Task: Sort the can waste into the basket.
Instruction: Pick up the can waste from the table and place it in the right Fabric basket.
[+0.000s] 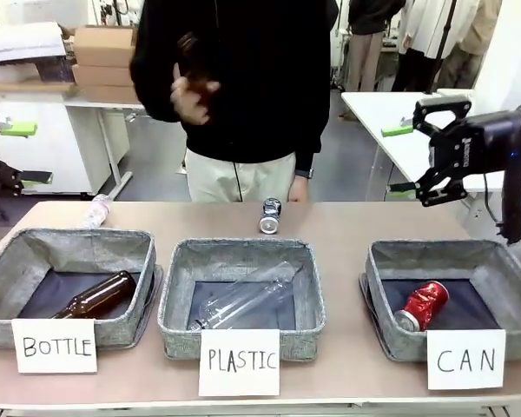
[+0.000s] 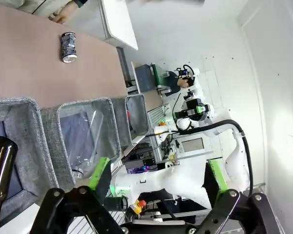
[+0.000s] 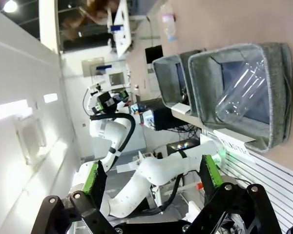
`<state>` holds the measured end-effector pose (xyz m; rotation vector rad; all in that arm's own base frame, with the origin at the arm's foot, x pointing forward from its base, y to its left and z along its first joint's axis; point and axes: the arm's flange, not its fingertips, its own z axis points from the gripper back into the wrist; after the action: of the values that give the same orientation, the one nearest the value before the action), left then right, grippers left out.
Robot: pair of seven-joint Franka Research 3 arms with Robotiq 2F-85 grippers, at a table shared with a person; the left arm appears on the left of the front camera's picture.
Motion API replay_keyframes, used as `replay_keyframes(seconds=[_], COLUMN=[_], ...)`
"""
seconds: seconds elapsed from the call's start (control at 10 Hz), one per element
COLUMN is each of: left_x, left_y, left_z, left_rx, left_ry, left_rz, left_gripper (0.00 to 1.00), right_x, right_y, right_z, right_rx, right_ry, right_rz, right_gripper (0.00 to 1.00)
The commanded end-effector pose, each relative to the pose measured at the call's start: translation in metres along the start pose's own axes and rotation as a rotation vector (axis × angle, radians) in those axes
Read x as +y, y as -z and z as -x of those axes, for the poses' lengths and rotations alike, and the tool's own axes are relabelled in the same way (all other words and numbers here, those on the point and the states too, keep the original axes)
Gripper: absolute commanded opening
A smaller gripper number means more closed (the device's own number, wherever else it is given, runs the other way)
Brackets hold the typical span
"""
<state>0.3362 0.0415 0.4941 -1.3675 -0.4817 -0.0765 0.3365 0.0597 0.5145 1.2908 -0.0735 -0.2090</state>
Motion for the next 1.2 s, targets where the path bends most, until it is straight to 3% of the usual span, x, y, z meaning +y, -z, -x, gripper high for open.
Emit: replay_keyframes(seconds=[0.0, 0.8, 1.0, 1.1], left_x=[-0.004, -0.004, -0.004, -0.004], left_y=[-0.001, -0.001, -0.001, -0.001], left_z=[-0.002, -0.002, -0.002, -0.002], left_rx=[-0.024, -0.024, -0.024, -0.024], left_ry=[-0.008, -0.008, -0.008, -0.008], left_rz=[0.005, 0.005, 0.005, 0.005], left_gripper=[0.99, 0.99, 0.99, 0.99], right_x=[0.002, 0.001, 0.035, 0.046], right_y=[0.001, 0.001, 0.067, 0.101], right_z=[0.002, 0.001, -0.064, -0.105], right_rx=[0.018, 0.008, 0.054, -0.046], right_ry=[0.0, -0.002, 0.074, 0.172], right_rz=[-0.001, -0.002, 0.394, 0.662], right_gripper=[1.0, 1.0, 1.0, 1.0])
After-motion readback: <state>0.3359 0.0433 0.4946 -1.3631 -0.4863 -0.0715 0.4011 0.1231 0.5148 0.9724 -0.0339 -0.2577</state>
